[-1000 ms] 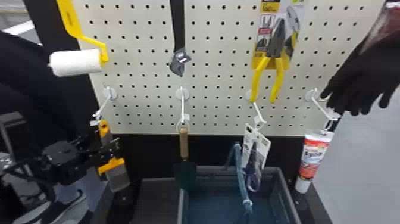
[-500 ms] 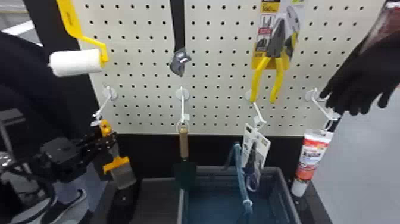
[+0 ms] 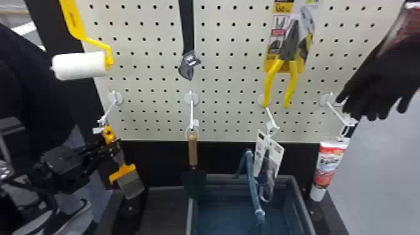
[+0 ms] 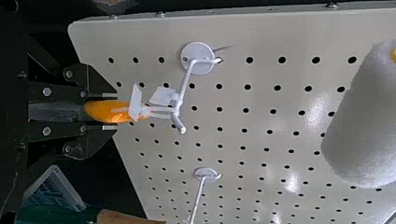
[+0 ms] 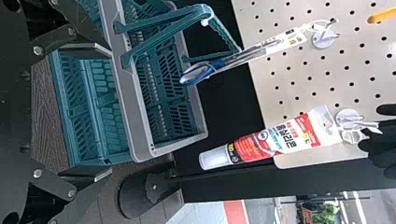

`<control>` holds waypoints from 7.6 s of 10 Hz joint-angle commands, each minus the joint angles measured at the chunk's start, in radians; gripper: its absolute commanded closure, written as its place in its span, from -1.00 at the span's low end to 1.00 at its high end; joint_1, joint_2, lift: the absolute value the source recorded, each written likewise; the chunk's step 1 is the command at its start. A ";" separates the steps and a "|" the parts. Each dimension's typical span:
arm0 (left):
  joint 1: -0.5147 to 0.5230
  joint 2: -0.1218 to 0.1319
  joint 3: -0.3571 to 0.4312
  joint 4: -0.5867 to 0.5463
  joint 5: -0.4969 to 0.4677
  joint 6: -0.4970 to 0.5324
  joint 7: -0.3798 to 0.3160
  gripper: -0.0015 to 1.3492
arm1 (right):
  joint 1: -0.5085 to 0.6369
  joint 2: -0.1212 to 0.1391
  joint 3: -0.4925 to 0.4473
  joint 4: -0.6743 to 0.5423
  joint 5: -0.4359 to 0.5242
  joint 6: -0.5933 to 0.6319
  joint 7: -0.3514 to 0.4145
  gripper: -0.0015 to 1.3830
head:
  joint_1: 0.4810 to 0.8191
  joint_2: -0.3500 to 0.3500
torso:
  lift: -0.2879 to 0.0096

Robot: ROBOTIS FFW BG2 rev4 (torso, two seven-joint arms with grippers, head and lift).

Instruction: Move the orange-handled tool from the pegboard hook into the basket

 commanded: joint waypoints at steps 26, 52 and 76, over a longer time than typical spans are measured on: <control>0.013 -0.007 0.012 0.002 0.060 0.045 0.006 -0.05 | -0.002 0.000 0.000 0.003 -0.006 0.006 0.002 -0.43 | -0.60 0.00 | 0.26; 0.026 -0.003 0.001 0.007 0.058 0.022 0.006 0.48 | -0.004 0.000 0.000 0.010 -0.008 0.012 0.002 -0.43 | -0.60 0.00 | 0.26; 0.032 -0.009 -0.007 0.002 0.089 0.024 0.011 0.35 | -0.006 0.000 0.000 0.015 -0.009 0.021 0.003 -0.43 | -0.60 0.00 | 0.26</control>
